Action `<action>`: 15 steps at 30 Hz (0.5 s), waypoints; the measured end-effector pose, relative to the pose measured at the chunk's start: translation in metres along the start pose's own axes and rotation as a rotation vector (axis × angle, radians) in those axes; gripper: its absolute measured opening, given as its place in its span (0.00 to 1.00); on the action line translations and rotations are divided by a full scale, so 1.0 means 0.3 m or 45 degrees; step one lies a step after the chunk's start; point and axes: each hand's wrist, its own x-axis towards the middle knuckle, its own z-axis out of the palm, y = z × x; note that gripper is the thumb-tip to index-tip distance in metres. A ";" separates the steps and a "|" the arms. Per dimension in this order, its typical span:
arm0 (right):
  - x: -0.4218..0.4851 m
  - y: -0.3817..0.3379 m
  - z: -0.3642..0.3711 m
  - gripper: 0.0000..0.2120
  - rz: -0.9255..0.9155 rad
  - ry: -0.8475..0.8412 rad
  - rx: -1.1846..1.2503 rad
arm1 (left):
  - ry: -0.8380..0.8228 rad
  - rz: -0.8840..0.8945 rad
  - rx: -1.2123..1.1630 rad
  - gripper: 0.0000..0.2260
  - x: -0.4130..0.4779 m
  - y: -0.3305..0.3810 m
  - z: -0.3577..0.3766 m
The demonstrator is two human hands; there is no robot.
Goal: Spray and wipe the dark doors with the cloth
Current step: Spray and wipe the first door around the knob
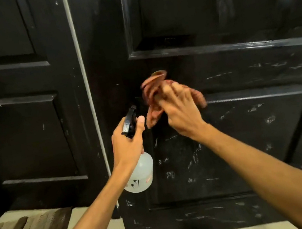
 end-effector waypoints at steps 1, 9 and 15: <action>-0.028 0.036 0.004 0.27 -0.035 -0.017 -0.019 | -0.014 -0.009 -0.006 0.09 -0.008 0.001 0.023; -0.007 0.049 -0.007 0.24 0.548 0.267 0.085 | -0.028 -0.020 0.004 0.08 -0.023 -0.024 0.116; -0.132 0.304 -0.021 0.27 0.835 0.362 0.098 | -0.087 -0.044 -0.021 0.09 -0.020 0.010 0.266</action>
